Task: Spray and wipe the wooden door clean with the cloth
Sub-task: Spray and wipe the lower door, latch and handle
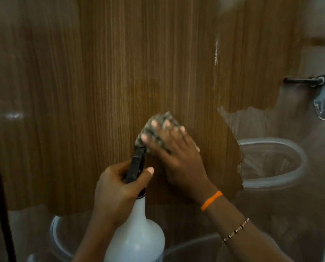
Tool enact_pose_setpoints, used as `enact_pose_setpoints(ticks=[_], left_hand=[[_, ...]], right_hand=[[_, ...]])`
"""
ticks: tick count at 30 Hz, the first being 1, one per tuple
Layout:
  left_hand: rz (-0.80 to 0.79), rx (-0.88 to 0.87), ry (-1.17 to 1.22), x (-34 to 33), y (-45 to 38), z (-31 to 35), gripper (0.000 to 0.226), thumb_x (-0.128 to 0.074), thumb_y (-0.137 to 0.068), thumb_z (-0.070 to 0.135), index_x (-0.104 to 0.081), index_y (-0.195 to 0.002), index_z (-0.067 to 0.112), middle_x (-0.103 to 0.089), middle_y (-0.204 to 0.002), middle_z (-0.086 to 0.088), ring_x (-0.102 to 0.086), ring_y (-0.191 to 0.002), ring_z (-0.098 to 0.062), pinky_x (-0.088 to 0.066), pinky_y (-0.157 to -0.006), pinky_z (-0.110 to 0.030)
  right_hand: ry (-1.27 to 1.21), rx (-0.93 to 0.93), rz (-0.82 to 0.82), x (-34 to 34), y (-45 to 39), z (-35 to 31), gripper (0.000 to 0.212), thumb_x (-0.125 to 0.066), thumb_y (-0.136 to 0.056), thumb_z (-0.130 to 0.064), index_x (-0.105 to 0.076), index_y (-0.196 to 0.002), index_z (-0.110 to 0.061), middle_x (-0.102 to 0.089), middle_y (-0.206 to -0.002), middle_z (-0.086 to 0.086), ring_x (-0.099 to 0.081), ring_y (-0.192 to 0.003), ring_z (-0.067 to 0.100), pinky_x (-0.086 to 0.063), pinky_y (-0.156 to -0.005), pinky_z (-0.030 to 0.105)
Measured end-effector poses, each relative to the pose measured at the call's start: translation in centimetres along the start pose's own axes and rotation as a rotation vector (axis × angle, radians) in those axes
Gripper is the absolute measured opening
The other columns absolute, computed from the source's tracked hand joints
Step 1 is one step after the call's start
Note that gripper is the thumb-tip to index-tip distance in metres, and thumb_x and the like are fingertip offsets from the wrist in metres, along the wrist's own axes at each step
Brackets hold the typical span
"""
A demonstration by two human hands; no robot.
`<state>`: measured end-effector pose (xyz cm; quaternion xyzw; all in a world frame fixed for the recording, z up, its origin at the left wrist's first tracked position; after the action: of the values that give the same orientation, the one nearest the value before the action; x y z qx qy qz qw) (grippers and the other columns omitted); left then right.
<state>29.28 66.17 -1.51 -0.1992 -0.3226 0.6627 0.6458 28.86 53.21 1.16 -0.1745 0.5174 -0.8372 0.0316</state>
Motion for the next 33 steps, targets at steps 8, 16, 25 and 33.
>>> enact_pose_setpoints(ticks=[8, 16, 25, 33], left_hand=[[-0.128, -0.002, -0.083, -4.2, 0.6, 1.6, 0.057, -0.052, -0.058, 0.070, -0.065, -0.067, 0.015, -0.065, -0.065, -0.010, -0.062, -0.060, -0.025, -0.052, -0.069, -0.054], [-0.196, -0.048, -0.107, -7.4, 0.2, 3.5, 0.057, -0.049, -0.062, 0.071, -0.063, -0.065, 0.016, -0.065, -0.063, -0.006, -0.062, -0.060, -0.022, -0.053, -0.065, -0.053], [-0.214, -0.009, -0.045, -9.3, 0.4, 2.8, 0.042, -0.052, -0.062, 0.068, -0.069, -0.071, 0.030, -0.070, -0.067, 0.006, -0.066, -0.063, -0.011, -0.056, -0.068, -0.049], [-0.228, -0.022, -0.096, -10.5, 0.2, 2.4, 0.057, -0.051, -0.061, 0.071, -0.066, -0.070, 0.017, -0.067, -0.065, -0.005, -0.065, -0.064, -0.023, -0.053, -0.067, -0.056]], right_hand=[[0.208, -0.057, -0.067, 3.1, 2.7, 6.7, 0.061, -0.044, -0.091, -0.013, -0.028, -0.148, -0.029, -0.025, -0.156, 0.005, -0.027, -0.142, 0.028, -0.015, -0.113, 0.056], [0.155, -0.764, 0.128, 7.7, 8.9, 16.9, 0.056, -0.032, -0.098, -0.018, -0.020, -0.152, -0.019, -0.013, -0.160, 0.007, -0.010, -0.148, 0.026, -0.018, -0.114, 0.060], [0.081, -0.293, -0.041, 0.4, 10.4, 3.2, 0.056, -0.044, -0.097, -0.027, -0.024, -0.149, -0.023, -0.019, -0.157, 0.007, -0.014, -0.147, 0.031, -0.016, -0.117, 0.053], [0.230, -0.345, -0.057, 3.6, 15.6, 11.1, 0.081, -0.044, -0.084, -0.011, -0.008, -0.153, -0.034, -0.017, -0.158, 0.007, -0.009, -0.147, 0.026, -0.005, -0.117, 0.051]])
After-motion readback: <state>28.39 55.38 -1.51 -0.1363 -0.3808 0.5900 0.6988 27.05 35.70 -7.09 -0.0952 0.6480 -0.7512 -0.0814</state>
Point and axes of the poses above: each hand's wrist, its own y-axis away from the middle knuckle, its own x-axis out of the back of the hand, z = x × y, the point moved 9 cm from there along -y, towards the middle knuckle
